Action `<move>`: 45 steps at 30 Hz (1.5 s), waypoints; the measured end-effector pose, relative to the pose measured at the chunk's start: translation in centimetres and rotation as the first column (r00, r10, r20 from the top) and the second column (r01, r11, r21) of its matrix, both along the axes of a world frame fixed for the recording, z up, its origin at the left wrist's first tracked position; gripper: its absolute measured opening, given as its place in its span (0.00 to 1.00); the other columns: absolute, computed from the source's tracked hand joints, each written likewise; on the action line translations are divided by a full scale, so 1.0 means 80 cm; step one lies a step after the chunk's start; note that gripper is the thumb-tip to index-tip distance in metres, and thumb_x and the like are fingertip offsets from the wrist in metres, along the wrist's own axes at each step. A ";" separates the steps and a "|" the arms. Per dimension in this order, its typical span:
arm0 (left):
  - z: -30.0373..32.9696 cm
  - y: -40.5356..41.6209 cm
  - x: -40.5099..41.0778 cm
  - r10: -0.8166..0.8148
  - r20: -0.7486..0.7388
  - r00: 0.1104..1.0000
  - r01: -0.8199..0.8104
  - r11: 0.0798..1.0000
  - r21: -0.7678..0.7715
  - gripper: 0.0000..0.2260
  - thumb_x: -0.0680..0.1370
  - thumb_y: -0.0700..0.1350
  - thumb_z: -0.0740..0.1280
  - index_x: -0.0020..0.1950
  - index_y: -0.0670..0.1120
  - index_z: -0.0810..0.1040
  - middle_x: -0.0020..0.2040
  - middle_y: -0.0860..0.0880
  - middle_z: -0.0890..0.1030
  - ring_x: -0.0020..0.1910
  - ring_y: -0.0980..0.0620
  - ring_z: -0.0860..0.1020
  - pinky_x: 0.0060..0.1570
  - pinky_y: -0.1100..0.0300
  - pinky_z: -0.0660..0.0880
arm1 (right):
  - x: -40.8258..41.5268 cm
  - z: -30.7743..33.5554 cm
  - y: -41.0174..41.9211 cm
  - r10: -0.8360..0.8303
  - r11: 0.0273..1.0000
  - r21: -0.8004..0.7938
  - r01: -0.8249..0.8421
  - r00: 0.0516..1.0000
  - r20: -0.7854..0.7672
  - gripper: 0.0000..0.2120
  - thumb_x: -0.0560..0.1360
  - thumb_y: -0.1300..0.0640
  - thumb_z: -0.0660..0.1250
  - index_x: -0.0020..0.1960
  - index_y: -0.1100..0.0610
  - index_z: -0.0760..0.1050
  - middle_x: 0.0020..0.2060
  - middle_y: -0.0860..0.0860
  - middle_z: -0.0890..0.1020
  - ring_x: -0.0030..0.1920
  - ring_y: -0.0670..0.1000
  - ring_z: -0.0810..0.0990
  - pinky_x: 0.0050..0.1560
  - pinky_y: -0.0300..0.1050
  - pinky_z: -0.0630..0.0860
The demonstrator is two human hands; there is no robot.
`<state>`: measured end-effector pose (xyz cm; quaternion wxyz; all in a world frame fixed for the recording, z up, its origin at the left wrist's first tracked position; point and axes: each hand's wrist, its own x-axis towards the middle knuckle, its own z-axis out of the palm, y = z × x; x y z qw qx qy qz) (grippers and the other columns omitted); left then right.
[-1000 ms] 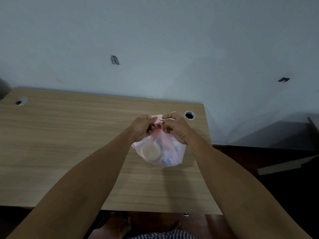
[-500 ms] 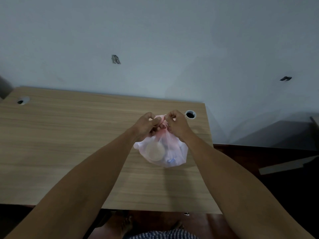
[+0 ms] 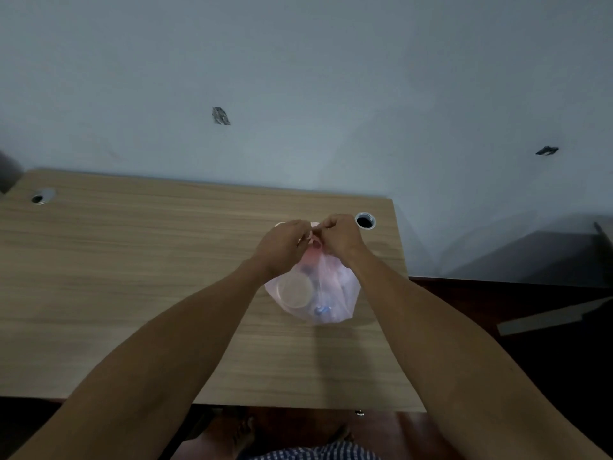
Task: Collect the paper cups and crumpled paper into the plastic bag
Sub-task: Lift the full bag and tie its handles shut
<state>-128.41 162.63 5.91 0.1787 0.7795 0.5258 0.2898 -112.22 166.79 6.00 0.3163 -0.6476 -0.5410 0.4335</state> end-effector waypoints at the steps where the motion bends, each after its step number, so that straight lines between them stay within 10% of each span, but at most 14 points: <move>1: 0.002 -0.001 0.000 0.005 -0.030 1.000 -0.005 1.000 -0.010 0.07 0.79 0.43 0.65 0.42 0.45 0.72 0.43 0.47 0.81 0.40 0.43 0.78 0.40 0.48 0.74 | 0.000 0.000 0.000 0.014 1.000 0.013 -0.014 1.000 0.012 0.15 0.69 0.68 0.68 0.29 0.52 0.79 0.33 0.55 0.83 0.33 0.54 0.80 0.35 0.49 0.75; 8: 0.017 0.008 0.010 0.301 0.323 0.897 -0.172 0.912 -0.372 0.09 0.78 0.41 0.67 0.42 0.47 0.69 0.35 0.45 0.80 0.27 0.50 0.74 0.27 0.56 0.71 | 0.005 -0.006 -0.007 0.025 0.993 0.114 -0.029 0.999 0.035 0.15 0.73 0.64 0.59 0.49 0.46 0.76 0.60 0.57 0.71 0.44 0.62 0.82 0.40 0.52 0.83; 15: 0.019 0.016 -0.003 0.459 0.523 0.718 -0.100 0.812 -0.575 0.05 0.79 0.37 0.65 0.49 0.36 0.71 0.27 0.46 0.74 0.22 0.55 0.69 0.23 0.63 0.64 | 0.020 0.003 -0.019 0.015 0.999 0.051 -0.011 0.997 -0.079 0.10 0.74 0.70 0.63 0.44 0.57 0.78 0.46 0.56 0.82 0.48 0.55 0.82 0.52 0.53 0.81; 22: 0.019 0.020 -0.005 0.473 0.479 0.739 -0.142 0.805 -0.576 0.07 0.79 0.37 0.66 0.42 0.34 0.77 0.25 0.50 0.74 0.21 0.57 0.70 0.23 0.65 0.64 | 0.003 0.004 -0.025 0.202 0.979 0.014 -0.202 0.971 -0.131 0.25 0.75 0.42 0.70 0.40 0.66 0.80 0.36 0.63 0.82 0.37 0.55 0.78 0.42 0.50 0.74; 27: 0.013 0.022 -0.012 0.563 0.397 0.725 -0.296 0.774 -0.559 0.09 0.76 0.41 0.69 0.36 0.42 0.78 0.33 0.45 0.80 0.31 0.51 0.76 0.34 0.57 0.73 | 0.003 0.002 -0.013 0.246 0.957 0.149 -0.248 0.969 0.032 0.21 0.76 0.57 0.73 0.32 0.68 0.72 0.34 0.58 0.73 0.36 0.51 0.71 0.40 0.46 0.70; 30: 0.004 0.027 -0.030 0.673 0.265 0.691 -0.489 0.705 -0.514 0.08 0.75 0.45 0.73 0.42 0.40 0.80 0.42 0.45 0.83 0.40 0.49 0.79 0.42 0.54 0.78 | 0.015 -0.005 -0.007 0.207 0.968 0.101 -0.229 0.959 0.194 0.15 0.75 0.53 0.75 0.32 0.49 0.75 0.54 0.55 0.73 0.52 0.50 0.76 0.59 0.47 0.73; 37: 0.001 0.022 -0.065 0.771 0.068 0.633 -0.625 0.561 -0.543 0.12 0.68 0.52 0.77 0.29 0.47 0.80 0.33 0.51 0.83 0.37 0.51 0.83 0.41 0.55 0.83 | 0.018 -0.013 -0.017 0.196 0.976 0.037 -0.214 0.941 0.277 0.13 0.74 0.51 0.75 0.34 0.46 0.74 0.58 0.47 0.67 0.59 0.52 0.76 0.67 0.58 0.71; 42: -0.017 0.007 -0.072 0.752 0.154 0.641 -0.477 0.548 -0.687 0.13 0.70 0.54 0.77 0.41 0.48 0.78 0.50 0.45 0.84 0.42 0.50 0.80 0.40 0.57 0.78 | 0.017 -0.032 -0.026 0.144 0.988 0.023 -0.154 0.958 0.248 0.13 0.64 0.40 0.74 0.33 0.47 0.74 0.55 0.53 0.76 0.52 0.51 0.79 0.59 0.56 0.78; 45: -0.029 -0.004 -0.073 0.795 0.165 0.583 -0.442 0.481 -0.757 0.33 0.68 0.61 0.77 0.66 0.52 0.68 0.68 0.43 0.73 0.58 0.42 0.77 0.48 0.50 0.78 | 0.016 -0.033 -0.037 0.073 0.997 -0.008 -0.073 0.987 0.144 0.23 0.68 0.46 0.78 0.56 0.52 0.72 0.61 0.52 0.70 0.61 0.55 0.76 0.60 0.51 0.75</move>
